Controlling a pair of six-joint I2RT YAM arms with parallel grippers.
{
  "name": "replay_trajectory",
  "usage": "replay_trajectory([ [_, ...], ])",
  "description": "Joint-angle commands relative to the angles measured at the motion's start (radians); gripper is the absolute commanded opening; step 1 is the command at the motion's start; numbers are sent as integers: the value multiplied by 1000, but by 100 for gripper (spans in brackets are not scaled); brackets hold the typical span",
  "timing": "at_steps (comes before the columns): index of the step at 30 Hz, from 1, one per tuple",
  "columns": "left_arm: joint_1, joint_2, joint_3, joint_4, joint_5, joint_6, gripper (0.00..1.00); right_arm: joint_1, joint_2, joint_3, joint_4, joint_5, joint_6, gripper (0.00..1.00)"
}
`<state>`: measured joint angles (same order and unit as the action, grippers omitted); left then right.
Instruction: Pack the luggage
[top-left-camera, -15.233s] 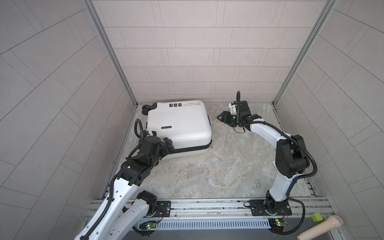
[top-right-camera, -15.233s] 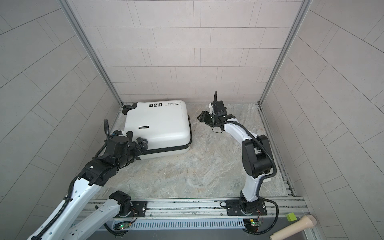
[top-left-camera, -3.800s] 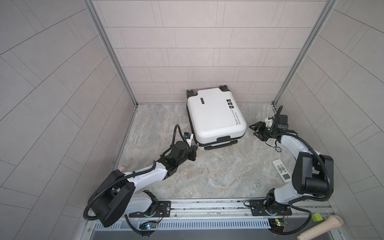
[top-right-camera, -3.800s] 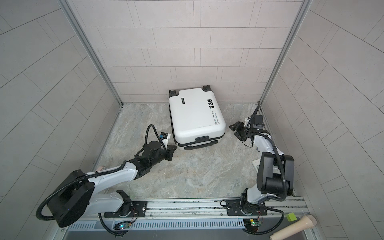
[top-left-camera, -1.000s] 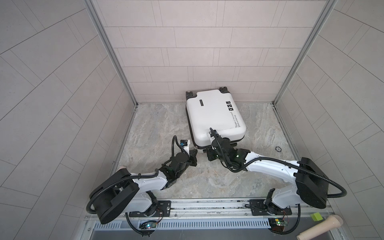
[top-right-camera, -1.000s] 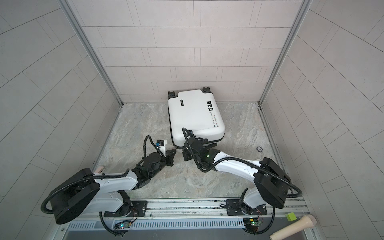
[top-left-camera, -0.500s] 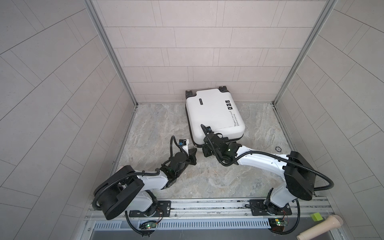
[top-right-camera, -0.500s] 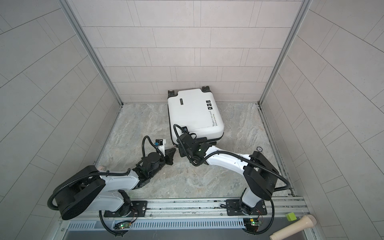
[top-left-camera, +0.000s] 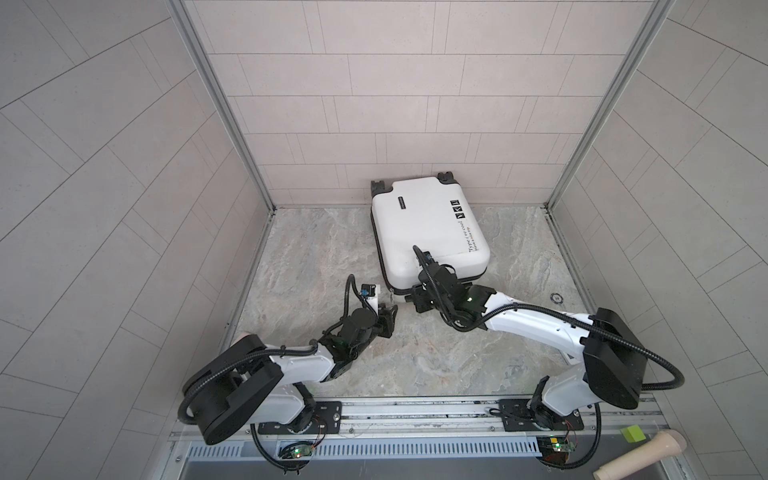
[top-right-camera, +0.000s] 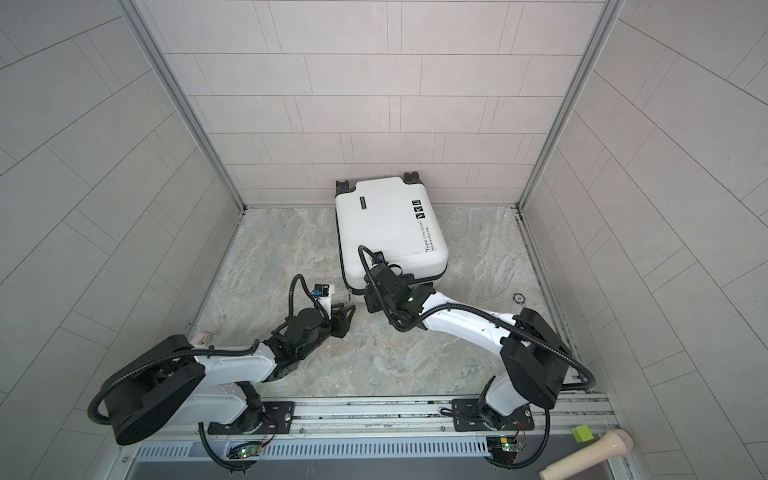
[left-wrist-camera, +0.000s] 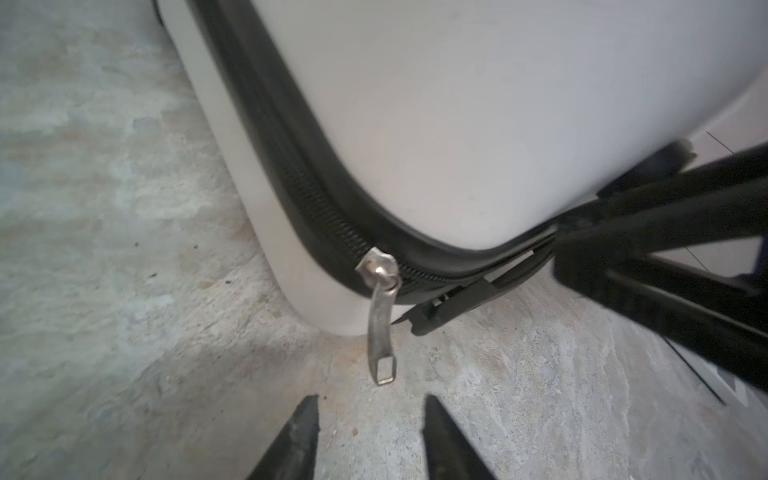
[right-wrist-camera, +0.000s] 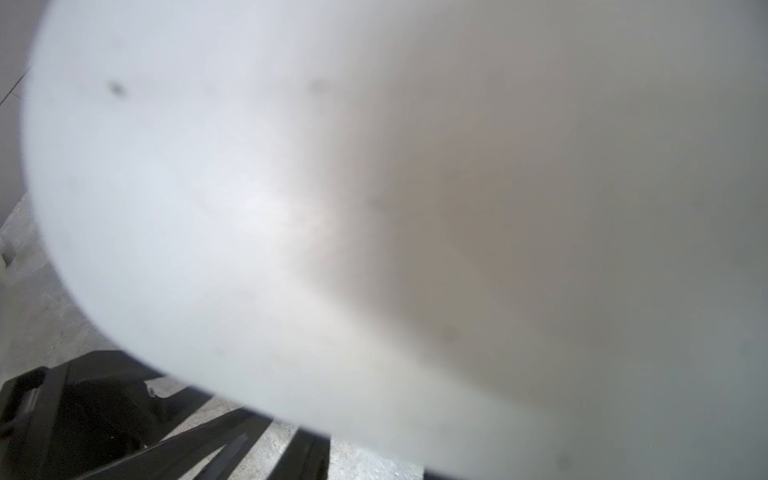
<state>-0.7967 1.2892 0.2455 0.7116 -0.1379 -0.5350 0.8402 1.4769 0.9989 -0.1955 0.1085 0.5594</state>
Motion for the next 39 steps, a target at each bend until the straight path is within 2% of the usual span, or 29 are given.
replay_trajectory([
  [1,-1,-78,-6,-154,-59,46,51,-13,-104,-29,-73,41,14,50],
  [5,-1,-159,-5,-283,-112,89,52,-32,-215,-86,-132,48,19,70],
  [7,-1,-189,-5,-318,-134,113,52,-49,-263,-115,-156,56,33,74],
  [11,-7,-205,-15,-274,-159,191,52,-87,-348,-173,-174,53,53,76],
  [16,-15,-174,-3,-169,-126,265,54,-133,-413,-234,-174,38,79,79],
  [24,-22,-71,43,-74,-80,283,54,-208,-453,-300,-162,-14,106,80],
  [32,-34,56,124,3,-75,280,50,-237,-464,-313,-159,-40,115,80],
  [39,-75,157,210,-60,-278,341,43,-244,-472,-318,-166,-42,113,80],
])
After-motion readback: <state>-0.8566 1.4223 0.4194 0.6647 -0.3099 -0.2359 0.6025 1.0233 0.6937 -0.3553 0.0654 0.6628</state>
